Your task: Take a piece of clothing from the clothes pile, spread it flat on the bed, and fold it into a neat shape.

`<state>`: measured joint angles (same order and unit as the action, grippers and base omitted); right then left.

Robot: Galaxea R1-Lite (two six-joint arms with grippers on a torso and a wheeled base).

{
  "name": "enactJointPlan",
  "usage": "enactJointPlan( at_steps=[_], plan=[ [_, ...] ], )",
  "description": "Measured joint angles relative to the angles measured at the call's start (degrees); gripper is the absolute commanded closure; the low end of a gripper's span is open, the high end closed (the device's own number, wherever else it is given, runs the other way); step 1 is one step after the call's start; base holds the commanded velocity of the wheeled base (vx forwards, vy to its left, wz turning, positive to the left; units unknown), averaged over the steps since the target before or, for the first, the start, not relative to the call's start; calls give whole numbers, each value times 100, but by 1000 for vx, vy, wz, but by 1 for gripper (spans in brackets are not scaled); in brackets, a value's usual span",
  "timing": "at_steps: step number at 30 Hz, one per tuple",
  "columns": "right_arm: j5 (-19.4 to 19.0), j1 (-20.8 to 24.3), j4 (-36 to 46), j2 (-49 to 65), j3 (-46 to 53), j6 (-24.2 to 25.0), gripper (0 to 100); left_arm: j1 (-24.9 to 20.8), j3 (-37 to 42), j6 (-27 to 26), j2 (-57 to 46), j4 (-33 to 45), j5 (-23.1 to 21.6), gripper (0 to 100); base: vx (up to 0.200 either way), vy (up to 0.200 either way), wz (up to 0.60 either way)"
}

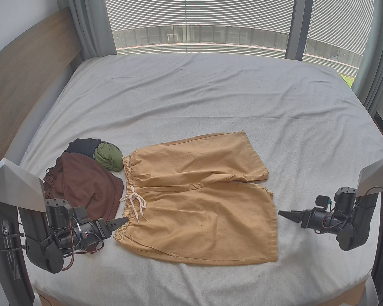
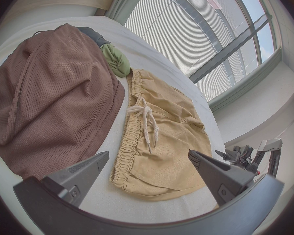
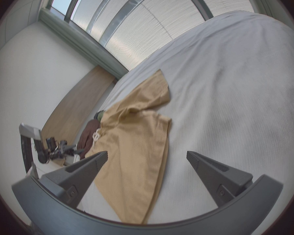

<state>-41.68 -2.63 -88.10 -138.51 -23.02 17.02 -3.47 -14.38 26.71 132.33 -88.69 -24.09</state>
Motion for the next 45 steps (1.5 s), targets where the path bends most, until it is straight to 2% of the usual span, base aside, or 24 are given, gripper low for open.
enactJointPlan(
  at_steps=[8,13,18,23,28,45],
  plan=[
    [361,187,32,-204,-1229,1141,0,-40,-38,-2,-118,-2,15,0,0,0,0],
    [432,263,44,-510,-1694,1532,0,-71,-46,2,-138,-5,17,0,0,0,0],
    [473,325,44,-719,-1865,1620,0,-88,-46,6,-135,-5,11,0,0,0,0],
    [734,414,33,-892,-2026,1796,0,-104,-46,16,-129,-5,11,0,0,0,0],
    [767,506,22,-1001,-2147,2002,0,-107,-46,16,-116,-2,4,0,0,0,0],
    [889,602,9,-1179,-2381,2198,0,-160,-44,27,-74,-2,-7,0,0,0,0]
  ],
)
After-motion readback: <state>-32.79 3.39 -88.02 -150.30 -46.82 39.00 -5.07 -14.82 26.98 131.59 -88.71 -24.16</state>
